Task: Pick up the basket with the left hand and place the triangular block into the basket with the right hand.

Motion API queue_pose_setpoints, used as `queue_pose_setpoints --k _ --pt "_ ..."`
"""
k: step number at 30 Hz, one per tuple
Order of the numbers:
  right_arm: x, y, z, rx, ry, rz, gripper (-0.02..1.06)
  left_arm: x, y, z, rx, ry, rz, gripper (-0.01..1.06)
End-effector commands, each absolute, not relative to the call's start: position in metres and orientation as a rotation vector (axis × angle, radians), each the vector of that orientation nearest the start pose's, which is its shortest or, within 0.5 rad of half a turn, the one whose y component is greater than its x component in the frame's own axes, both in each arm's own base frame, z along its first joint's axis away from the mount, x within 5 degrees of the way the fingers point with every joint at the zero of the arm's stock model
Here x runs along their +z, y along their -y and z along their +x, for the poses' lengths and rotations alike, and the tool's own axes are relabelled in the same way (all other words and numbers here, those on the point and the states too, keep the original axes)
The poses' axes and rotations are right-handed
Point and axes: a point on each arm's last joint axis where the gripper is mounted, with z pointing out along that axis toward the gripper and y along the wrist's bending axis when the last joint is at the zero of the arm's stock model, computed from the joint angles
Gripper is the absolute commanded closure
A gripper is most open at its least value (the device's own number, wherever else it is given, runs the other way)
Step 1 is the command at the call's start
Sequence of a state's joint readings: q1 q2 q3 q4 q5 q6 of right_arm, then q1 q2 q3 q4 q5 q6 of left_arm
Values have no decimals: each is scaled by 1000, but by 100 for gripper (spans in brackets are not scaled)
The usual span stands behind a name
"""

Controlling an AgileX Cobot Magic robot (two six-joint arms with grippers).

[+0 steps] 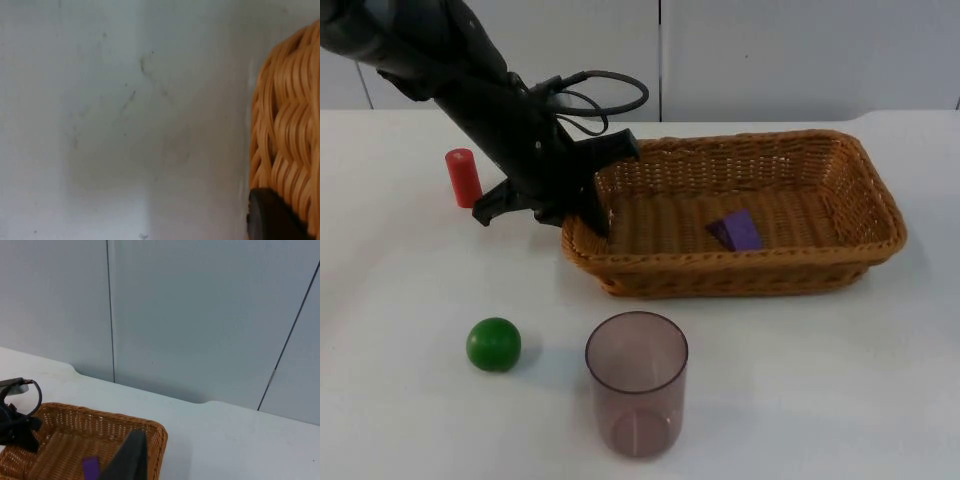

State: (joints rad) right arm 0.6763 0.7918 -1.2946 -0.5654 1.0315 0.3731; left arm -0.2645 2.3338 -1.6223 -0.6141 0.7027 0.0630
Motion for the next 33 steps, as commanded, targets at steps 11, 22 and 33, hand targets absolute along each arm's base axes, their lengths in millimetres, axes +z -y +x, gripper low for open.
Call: queue_pose_setpoints --k 11,22,33 --pt "482 -30 103 46 -1861 -268 3 99 157 440 -692 -2893 -136 54" --pt "482 -30 103 46 -1858 -268 3 139 154 438 -666 -2846 -62 0" --pt "482 -30 103 61 -1863 -259 3 208 163 371 -392 -2632 228 0"
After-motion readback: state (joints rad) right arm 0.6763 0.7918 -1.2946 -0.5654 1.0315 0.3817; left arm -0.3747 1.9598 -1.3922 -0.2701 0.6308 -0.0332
